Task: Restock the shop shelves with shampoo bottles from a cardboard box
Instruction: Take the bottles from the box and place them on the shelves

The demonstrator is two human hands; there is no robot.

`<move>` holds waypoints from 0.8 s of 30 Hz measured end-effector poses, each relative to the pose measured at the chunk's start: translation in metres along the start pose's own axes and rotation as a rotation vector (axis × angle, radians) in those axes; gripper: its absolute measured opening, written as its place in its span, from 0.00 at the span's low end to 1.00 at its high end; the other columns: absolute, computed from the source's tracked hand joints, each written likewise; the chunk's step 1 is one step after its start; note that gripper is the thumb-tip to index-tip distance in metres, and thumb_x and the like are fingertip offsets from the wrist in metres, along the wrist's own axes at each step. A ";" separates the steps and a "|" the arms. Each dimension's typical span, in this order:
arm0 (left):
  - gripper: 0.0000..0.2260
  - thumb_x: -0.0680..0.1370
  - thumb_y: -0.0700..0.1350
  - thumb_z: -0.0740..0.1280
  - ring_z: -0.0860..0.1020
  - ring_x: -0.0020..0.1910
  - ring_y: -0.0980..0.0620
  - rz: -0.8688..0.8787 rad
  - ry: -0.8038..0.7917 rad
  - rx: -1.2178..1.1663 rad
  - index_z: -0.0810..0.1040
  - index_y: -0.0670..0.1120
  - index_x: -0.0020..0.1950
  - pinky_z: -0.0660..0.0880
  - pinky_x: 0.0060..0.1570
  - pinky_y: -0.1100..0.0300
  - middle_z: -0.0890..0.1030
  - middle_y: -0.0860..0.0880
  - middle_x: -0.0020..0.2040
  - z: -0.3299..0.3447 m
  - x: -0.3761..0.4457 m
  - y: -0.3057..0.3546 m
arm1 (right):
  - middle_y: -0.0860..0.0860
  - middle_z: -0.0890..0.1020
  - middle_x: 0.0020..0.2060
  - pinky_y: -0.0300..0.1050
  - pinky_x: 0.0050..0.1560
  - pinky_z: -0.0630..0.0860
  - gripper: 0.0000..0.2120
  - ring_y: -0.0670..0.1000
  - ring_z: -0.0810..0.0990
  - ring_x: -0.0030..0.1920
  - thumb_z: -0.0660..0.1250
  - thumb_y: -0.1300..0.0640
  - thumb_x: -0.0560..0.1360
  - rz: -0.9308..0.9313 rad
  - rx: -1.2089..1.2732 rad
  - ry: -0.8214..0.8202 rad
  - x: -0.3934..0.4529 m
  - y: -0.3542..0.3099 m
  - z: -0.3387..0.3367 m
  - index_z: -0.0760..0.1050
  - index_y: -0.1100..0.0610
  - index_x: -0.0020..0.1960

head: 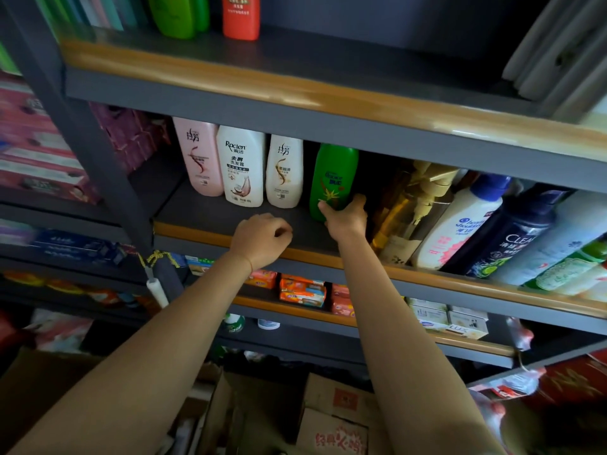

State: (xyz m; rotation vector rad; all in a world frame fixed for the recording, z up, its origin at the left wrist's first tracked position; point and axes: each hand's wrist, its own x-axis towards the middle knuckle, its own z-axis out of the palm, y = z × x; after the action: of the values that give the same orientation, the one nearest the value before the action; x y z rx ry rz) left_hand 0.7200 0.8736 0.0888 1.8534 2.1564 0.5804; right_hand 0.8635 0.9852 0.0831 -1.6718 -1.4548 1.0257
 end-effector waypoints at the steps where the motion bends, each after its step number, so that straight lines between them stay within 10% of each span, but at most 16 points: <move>1: 0.14 0.82 0.52 0.59 0.74 0.62 0.47 0.008 -0.024 0.031 0.80 0.53 0.63 0.68 0.60 0.51 0.78 0.49 0.61 0.000 0.001 0.000 | 0.59 0.73 0.64 0.58 0.51 0.82 0.36 0.61 0.79 0.58 0.75 0.48 0.72 0.006 0.001 0.002 0.000 0.000 0.000 0.59 0.54 0.71; 24: 0.17 0.83 0.53 0.54 0.69 0.69 0.48 0.008 -0.121 0.148 0.75 0.56 0.69 0.66 0.64 0.50 0.73 0.51 0.71 0.002 0.008 0.001 | 0.54 0.76 0.65 0.57 0.58 0.80 0.34 0.58 0.80 0.59 0.73 0.49 0.74 -0.038 -0.045 -0.046 0.021 -0.009 0.008 0.60 0.50 0.74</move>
State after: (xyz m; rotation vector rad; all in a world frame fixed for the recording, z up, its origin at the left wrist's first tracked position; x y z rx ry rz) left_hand 0.7206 0.8822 0.0882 1.9188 2.1651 0.3084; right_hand 0.8536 1.0070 0.0843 -1.6551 -1.5439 1.0235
